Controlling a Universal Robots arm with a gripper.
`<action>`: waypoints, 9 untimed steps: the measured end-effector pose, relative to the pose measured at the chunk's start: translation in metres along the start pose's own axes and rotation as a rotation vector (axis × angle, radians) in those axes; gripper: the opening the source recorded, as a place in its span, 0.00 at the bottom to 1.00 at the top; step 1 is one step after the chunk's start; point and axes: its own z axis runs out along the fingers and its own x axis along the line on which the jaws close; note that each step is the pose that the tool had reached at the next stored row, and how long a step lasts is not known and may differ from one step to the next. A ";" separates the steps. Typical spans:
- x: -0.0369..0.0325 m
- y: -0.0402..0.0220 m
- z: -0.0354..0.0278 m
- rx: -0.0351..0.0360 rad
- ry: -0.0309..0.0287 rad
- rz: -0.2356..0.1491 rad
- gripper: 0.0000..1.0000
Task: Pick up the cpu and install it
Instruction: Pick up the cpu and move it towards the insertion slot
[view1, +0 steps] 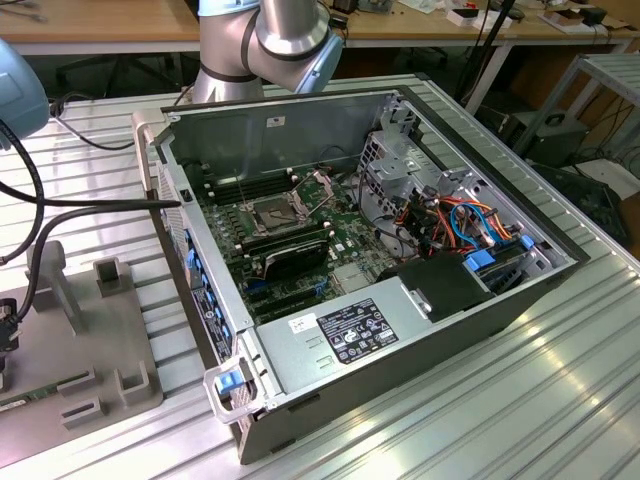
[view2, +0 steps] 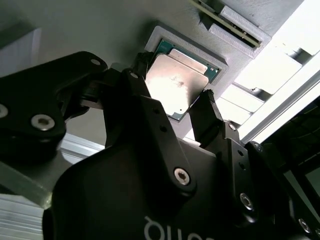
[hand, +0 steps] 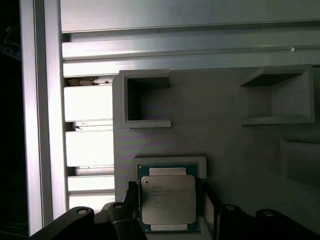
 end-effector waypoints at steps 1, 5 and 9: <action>0.0000 0.0000 0.0000 0.0001 0.0001 0.000 0.61; 0.0000 0.0000 0.0000 0.0002 0.0003 0.000 0.54; 0.0000 0.0000 0.0001 0.0000 0.0000 0.000 0.54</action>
